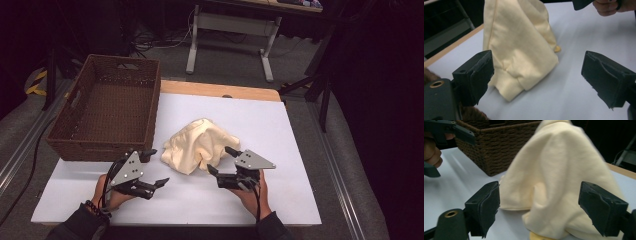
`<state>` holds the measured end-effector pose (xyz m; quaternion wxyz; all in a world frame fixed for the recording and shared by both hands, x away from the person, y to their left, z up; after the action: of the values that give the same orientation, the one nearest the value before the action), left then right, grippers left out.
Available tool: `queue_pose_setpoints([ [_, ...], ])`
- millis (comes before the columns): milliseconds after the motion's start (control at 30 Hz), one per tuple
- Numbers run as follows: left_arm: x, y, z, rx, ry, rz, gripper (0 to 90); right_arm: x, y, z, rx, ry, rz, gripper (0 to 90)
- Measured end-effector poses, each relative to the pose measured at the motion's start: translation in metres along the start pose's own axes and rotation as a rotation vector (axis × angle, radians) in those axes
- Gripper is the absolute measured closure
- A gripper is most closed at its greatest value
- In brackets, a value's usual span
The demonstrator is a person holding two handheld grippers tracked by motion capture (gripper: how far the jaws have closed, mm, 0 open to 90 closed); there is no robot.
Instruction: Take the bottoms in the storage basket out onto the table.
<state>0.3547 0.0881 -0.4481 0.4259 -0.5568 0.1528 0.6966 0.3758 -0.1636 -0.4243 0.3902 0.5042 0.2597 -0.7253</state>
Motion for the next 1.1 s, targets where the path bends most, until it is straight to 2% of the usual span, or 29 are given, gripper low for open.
queue_pose_setpoints([
  [33,0.005,0.001,0.001,-0.012,-0.009,-0.007,11.4,-0.001,-0.003,-0.006,-0.009,-0.007,0.009,18.0],
  [67,0.01,0.003,0.002,-0.028,-0.015,0.003,10.6,-0.002,-0.006,-0.011,-0.013,-0.011,0.018,18.3],
  [167,0.022,0.002,0.005,-0.029,-0.031,0.064,8.7,-0.004,-0.015,-0.028,-0.021,-0.018,0.03,20.2],
  [200,0.024,0.002,0.007,-0.032,-0.032,0.068,8.5,-0.005,-0.017,-0.034,-0.018,-0.024,0.036,20.3],
  [367,0.028,0.004,0.01,-0.05,-0.036,0.06,8.6,-0.004,-0.027,-0.058,-0.005,-0.026,0.039,22.8],
  [500,0.032,0.006,0.01,-0.052,-0.058,0.048,8.3,-0.003,-0.03,-0.073,0.031,-0.031,0.051,25.5],
  [567,0.034,0.007,0.01,-0.057,-0.068,0.046,7.8,-0.001,-0.03,-0.08,0.042,-0.042,0.045,30.0],
  [733,0.037,0.008,0.016,-0.073,-0.073,0.044,7.2,0.004,-0.023,-0.089,0.106,-0.092,0.034,43.4],
  [833,0.038,0.007,0.019,-0.085,-0.072,0.055,7.3,0.005,-0.017,-0.089,0.12,-0.093,-0.001,52.6],
  [967,0.039,0.008,0.02,-0.09,-0.077,0.055,7.3,0.006,-0.012,-0.087,0.129,-0.104,-0.016,67.3],
  [1033,0.039,0.008,0.02,-0.085,-0.08,0.053,7.7,0.005,-0.011,-0.085,0.119,-0.101,-0.016,76.7],
  [1100,0.039,0.009,0.02,-0.084,-0.083,0.049,7.7,0.005,-0.01,-0.083,0.098,-0.1,-0.019,81.0],
])
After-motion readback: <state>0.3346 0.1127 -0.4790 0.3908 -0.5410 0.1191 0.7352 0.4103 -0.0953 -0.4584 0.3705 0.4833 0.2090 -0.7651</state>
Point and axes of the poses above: each handheld gripper's, and its own axes: z roughly backward along the jaws, x roughly out of its underside, y roughly to its right, the point moved 6 cm from there along -z, roughly forward along the jaws, and after that the axes turned 10 degrees about -x, right-handed, at the moved point
